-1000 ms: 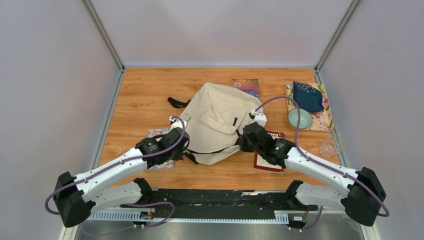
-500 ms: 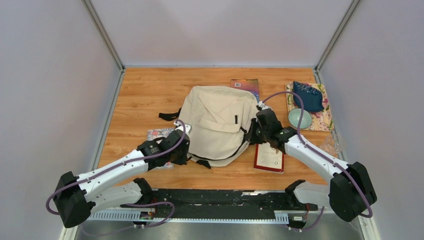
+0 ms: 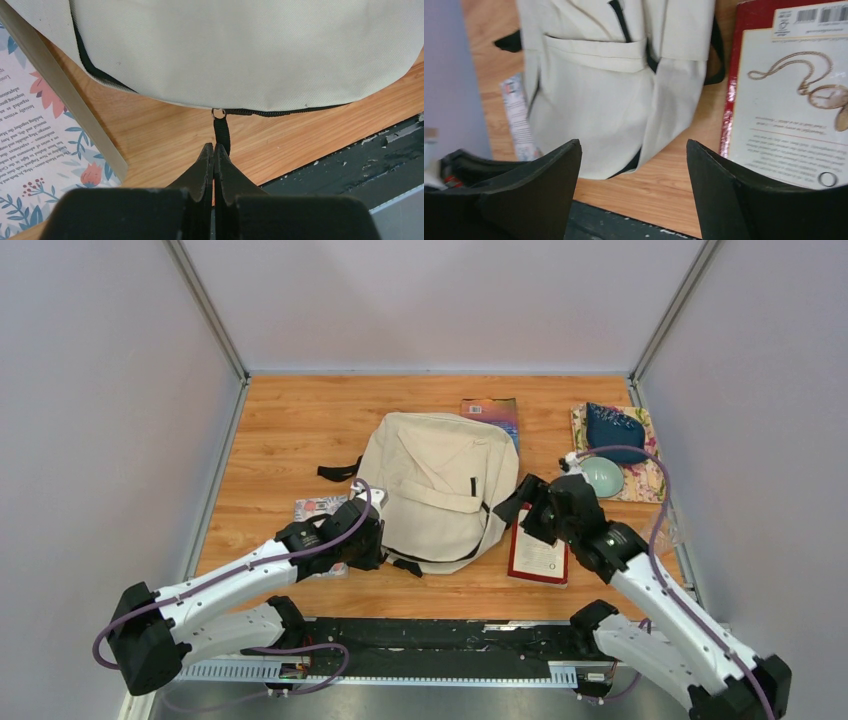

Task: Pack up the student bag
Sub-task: Unzip the student bag at the center of the board.

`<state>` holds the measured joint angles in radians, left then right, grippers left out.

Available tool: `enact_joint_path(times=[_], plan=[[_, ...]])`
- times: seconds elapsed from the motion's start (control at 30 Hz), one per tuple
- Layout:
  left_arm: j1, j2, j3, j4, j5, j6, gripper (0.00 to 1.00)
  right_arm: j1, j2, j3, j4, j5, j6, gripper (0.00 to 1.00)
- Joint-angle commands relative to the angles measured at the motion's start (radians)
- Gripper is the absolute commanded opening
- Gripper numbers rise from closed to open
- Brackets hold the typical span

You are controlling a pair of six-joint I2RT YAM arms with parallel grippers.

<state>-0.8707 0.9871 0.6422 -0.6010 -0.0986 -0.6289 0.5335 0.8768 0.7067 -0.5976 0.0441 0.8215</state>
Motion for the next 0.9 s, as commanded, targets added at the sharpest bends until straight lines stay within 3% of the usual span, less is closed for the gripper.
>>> enact_joint_path(times=[0.0,0.17,0.43,0.6,0.77,0.87], plan=[[-0.005,-0.001,0.008,0.023,0.04,-0.011,0.0,0.008,-0.185,-0.154,0.106,-0.11,0.233,0.8],[-0.007,0.002,0.014,0.02,0.04,0.003,0.0,0.186,-0.266,-0.299,0.281,-0.089,0.514,0.78],[-0.007,-0.005,0.017,0.021,0.045,0.0,0.0,0.537,-0.009,-0.271,0.436,0.155,0.789,0.79],[-0.01,-0.007,0.02,0.021,0.056,0.003,0.0,0.579,0.168,-0.25,0.566,0.163,0.935,0.79],[-0.014,-0.022,0.02,0.017,0.056,0.001,0.0,0.577,0.293,-0.211,0.644,0.253,0.941,0.79],[-0.014,-0.031,0.025,0.01,0.057,0.005,0.0,0.565,0.335,-0.174,0.636,0.278,0.918,0.71]])
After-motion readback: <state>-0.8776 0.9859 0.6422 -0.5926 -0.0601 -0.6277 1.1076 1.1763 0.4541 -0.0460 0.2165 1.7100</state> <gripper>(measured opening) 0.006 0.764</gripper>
